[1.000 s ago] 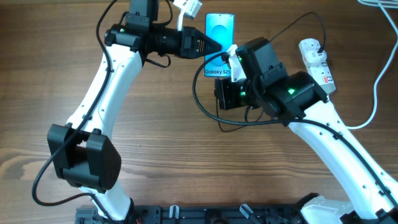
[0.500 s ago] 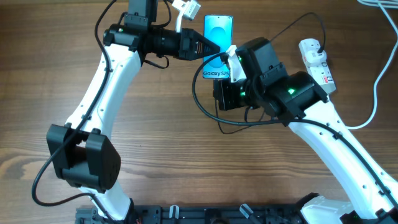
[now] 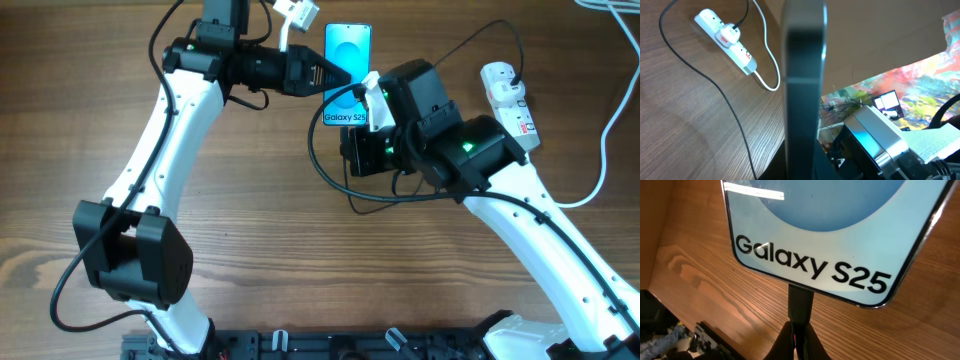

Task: Plug charger to phone and switch on socket
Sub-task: 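Open the right gripper to release the plug and pull it away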

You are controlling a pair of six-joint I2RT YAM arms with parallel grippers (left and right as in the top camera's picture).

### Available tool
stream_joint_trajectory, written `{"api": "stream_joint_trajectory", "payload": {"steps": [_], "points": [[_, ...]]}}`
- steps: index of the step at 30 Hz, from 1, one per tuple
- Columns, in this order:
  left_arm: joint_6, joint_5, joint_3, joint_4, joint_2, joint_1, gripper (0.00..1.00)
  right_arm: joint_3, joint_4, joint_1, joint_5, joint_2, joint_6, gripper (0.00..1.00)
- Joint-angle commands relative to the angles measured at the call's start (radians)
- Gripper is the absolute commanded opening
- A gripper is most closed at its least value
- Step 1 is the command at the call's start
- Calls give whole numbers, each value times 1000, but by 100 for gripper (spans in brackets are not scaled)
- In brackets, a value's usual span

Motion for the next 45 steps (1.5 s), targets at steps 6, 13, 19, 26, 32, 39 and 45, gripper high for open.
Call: {"api": "stream_joint_trajectory", "payload": {"steps": [6, 13, 19, 26, 32, 39, 45], "points": [[21, 90, 3, -39, -2, -15, 4, 25, 73, -20, 72, -22, -22, 4], [23, 77, 3, -44, -2, -15, 4, 25, 75, -20, 87, -22, -22, 4], [30, 56, 3, -62, -2, -15, 4, 25, 77, -20, 95, -22, -21, 4], [36, 56, 3, -72, -2, -15, 4, 25, 93, -20, 94, -22, -21, 4], [36, 51, 3, -71, -2, -14, 4, 25, 78, -19, 93, -22, -21, 15], [36, 25, 3, -70, -2, -14, 4, 25, 49, -19, 93, -22, -21, 22], [27, -18, 3, -43, -2, -13, 4, 25, 19, -19, 80, -22, -21, 30]]}}
